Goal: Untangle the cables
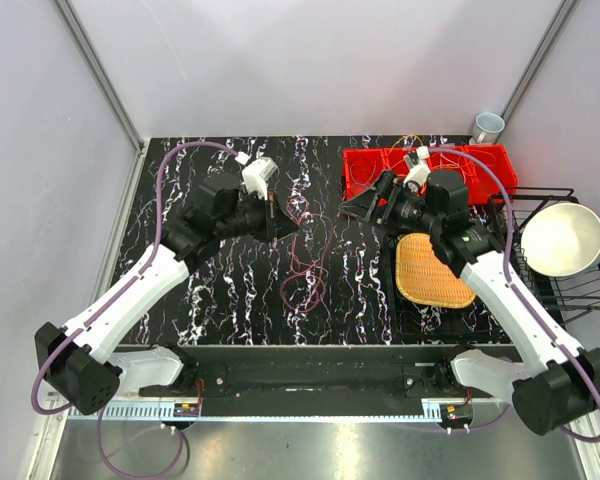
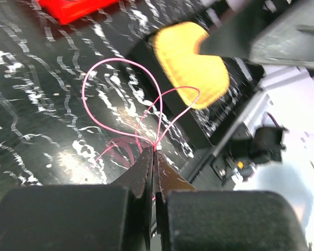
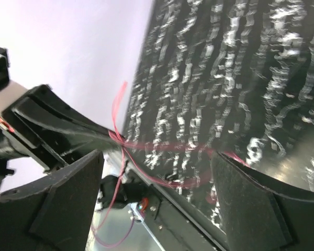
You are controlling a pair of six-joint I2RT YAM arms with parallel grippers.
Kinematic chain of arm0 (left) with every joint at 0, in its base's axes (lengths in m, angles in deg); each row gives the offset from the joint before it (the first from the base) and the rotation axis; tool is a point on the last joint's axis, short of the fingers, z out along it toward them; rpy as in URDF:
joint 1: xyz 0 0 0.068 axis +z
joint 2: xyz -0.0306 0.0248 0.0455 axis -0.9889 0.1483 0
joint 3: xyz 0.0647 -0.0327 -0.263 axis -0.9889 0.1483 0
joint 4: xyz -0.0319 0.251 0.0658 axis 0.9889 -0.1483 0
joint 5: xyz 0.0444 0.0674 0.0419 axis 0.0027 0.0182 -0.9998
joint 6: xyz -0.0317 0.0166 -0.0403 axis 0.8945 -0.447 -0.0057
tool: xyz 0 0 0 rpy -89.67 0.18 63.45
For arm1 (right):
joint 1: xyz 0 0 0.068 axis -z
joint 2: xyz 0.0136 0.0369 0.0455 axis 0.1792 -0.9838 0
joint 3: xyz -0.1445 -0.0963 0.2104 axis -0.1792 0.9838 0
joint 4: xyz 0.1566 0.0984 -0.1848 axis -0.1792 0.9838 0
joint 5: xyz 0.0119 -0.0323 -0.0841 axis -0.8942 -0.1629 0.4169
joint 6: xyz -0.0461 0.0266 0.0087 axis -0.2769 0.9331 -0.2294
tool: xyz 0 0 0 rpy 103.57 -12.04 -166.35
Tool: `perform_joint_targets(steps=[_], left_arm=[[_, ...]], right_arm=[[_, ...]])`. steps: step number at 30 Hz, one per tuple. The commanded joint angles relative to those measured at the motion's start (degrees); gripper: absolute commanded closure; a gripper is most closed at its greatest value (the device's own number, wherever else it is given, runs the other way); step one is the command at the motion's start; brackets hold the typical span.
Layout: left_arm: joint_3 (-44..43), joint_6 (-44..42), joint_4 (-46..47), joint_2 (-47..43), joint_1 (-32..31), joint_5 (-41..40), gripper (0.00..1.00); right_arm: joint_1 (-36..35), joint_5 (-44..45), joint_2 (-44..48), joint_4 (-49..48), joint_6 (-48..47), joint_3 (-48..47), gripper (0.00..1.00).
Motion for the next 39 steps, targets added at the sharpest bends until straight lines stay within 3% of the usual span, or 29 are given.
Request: perform_joint_targets(steps=[1,9,19,39], left_arm=[[-3.0,3.4,-0.4,2.0,0.1,-6.2,1.00],[-3.3,8.1,4.9,6.4,0.0,-0.1,1.00],[-1.9,10.8,11.2,6.8,-1.7,5.8,1.00],[1.0,12.0,13.1,6.2,-4.0,6.0,1.00]], right_arm=[[-0.3,5.6,4.3,8.4,-1.9,-1.0,0.12],[-3.5,-1.6,5.2,-2.4,7.9,5.4,0.15],[-10.4,3.3,-0.4,-8.2,10.1,5.2,0.18],[-10.8,13.3,-0.3,-9.3,11.1,4.9,0.35]])
